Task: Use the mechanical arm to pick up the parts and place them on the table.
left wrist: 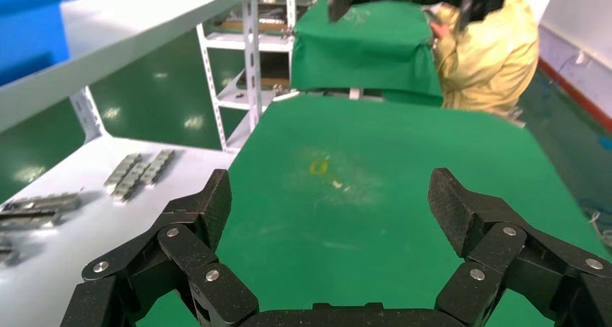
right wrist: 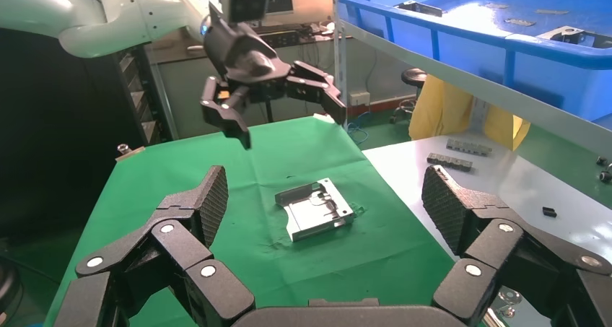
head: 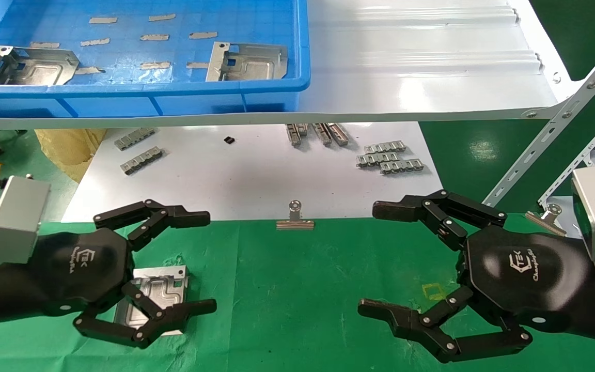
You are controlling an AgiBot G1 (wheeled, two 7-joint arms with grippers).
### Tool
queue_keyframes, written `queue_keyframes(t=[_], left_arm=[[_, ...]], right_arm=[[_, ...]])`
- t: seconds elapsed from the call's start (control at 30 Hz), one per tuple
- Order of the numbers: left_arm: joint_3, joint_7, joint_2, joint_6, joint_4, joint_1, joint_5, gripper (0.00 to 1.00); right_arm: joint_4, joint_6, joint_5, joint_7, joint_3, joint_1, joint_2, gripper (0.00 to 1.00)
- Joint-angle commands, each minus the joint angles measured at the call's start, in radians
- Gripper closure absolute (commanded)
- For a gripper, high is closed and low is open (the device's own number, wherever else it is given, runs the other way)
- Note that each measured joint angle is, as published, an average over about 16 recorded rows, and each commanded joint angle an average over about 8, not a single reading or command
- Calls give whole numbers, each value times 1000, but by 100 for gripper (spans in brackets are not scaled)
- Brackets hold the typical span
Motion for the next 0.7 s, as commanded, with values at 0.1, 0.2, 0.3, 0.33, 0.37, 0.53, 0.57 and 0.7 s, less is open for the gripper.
queue_keyframes(t=[0.1,0.2,0.3,0.33,0.37,0.53,0.57,0.7], left_arm=[[-48,-43,-14,-7,-68,42,-17,0],[-83,-75,-24,-13,-119,73,-29,0],[-119,-107,-34,-19,-170,104,-42,0],[-129,-116,-37,-20,-184,113,-45,0],[-137,-123,-40,-21,-196,120,-48,0],[-175,-153,-50,-27,-251,153,-62,0],[-178,-154,-51,-27,-255,156,-63,0],[-186,-158,-54,-28,-266,163,-67,0]], right_arm=[[0,0,0,0,0,0,0,0],[0,0,0,0,0,0,0,0],[0,0,0,0,0,0,0,0],[0,0,0,0,0,0,0,0],[0,0,0,0,0,0,0,0],[0,0,0,0,0,0,0,0],[0,0,0,0,0,0,0,0],[0,0,0,0,0,0,0,0]])
